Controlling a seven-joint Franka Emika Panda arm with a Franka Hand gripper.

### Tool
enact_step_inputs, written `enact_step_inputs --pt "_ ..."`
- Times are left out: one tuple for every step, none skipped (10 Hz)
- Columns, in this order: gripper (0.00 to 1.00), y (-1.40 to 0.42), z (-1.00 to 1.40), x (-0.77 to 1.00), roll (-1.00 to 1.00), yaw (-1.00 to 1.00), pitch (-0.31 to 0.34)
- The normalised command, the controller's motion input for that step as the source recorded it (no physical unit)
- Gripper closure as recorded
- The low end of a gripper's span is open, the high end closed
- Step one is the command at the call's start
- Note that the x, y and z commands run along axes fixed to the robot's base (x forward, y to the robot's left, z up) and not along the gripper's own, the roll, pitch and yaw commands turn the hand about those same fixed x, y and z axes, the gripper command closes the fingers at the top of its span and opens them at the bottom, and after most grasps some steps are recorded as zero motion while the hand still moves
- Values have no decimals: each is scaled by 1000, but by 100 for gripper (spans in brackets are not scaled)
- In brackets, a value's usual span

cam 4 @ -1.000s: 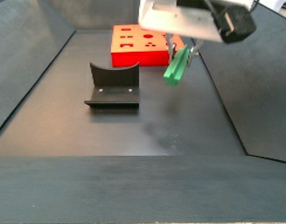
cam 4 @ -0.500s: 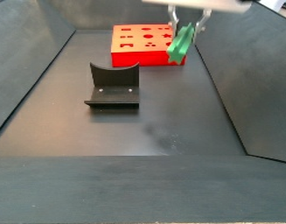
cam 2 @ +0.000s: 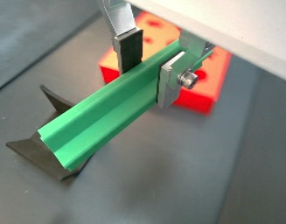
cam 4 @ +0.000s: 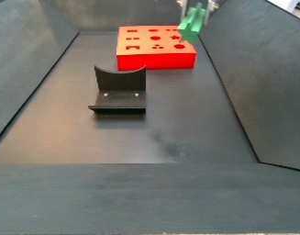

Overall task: Pick up the star object. Move up. Place the star object on the fixture. Regrasp the star object. Move to above the board. Insert the star object.
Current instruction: Place the star object on the fixture.

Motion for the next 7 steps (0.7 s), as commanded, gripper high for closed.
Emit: enact_step_inputs --pt "100 -375 137 1000 -317 852 131" --pt "100 -342 127 1000 -244 599 144" --pt "100 -308 110 1000 -193 337 153" --pt "100 -282 102 1000 -164 209 153" --pt "100 -251 94 1000 -129 122 157" --pt "100 -224 80 1000 -99 63 150" --pt "100 -191 70 1000 -80 36 142"
